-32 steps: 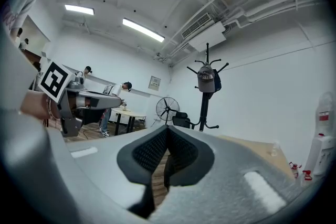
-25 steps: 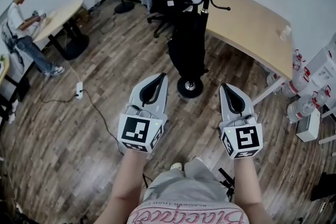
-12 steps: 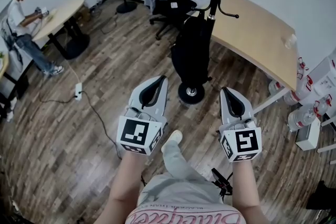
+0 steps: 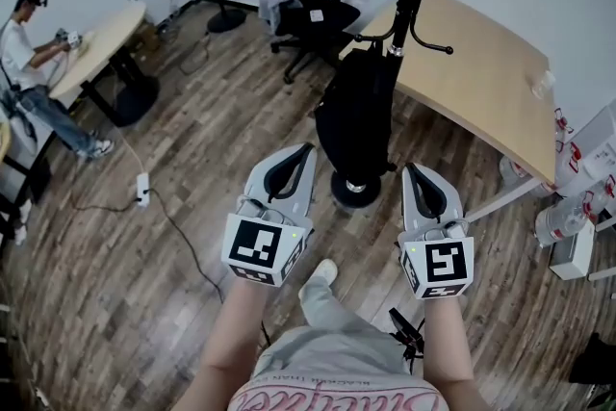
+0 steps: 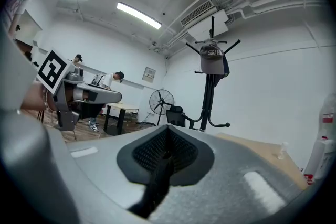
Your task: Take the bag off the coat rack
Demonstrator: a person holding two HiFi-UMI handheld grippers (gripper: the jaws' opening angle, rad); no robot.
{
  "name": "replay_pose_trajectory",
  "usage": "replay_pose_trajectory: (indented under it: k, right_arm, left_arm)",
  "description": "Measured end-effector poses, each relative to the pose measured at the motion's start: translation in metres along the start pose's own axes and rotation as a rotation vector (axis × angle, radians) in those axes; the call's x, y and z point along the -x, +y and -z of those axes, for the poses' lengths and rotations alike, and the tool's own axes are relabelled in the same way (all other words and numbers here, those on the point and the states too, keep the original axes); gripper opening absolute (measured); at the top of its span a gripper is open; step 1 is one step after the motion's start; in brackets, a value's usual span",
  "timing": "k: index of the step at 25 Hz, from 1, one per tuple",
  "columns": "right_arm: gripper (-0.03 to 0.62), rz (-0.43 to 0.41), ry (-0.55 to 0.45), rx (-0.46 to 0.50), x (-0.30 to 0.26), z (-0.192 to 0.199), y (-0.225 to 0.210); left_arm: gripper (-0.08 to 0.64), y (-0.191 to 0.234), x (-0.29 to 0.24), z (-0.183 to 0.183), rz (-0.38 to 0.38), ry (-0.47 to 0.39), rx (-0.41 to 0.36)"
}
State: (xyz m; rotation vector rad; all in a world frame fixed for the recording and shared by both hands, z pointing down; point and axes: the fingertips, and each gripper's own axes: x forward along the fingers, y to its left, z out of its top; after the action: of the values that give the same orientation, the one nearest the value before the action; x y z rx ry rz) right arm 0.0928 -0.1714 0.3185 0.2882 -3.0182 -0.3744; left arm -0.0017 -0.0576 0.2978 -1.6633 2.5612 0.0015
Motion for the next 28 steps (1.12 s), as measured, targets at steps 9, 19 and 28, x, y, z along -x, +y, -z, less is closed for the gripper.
replay_pose_trajectory:
  k: [9,19,28]
  right_arm:
    - [0.003,0.071,0.017,-0.036,-0.086,0.005,-0.039]
    - [0.003,0.067,0.038,-0.041,-0.136,0.008,-0.064]
    - [0.005,0.104,0.072,-0.034,-0.142,0.021,-0.063]
  left_arm:
    - [0.015,0.049,-0.092,0.007,0.08,0.022,-0.025]
    - [0.015,0.079,-0.152,0.014,0.101,0.052,0.0]
    - [0.015,0.075,-0.17,0.022,0.172,0.057,0.003]
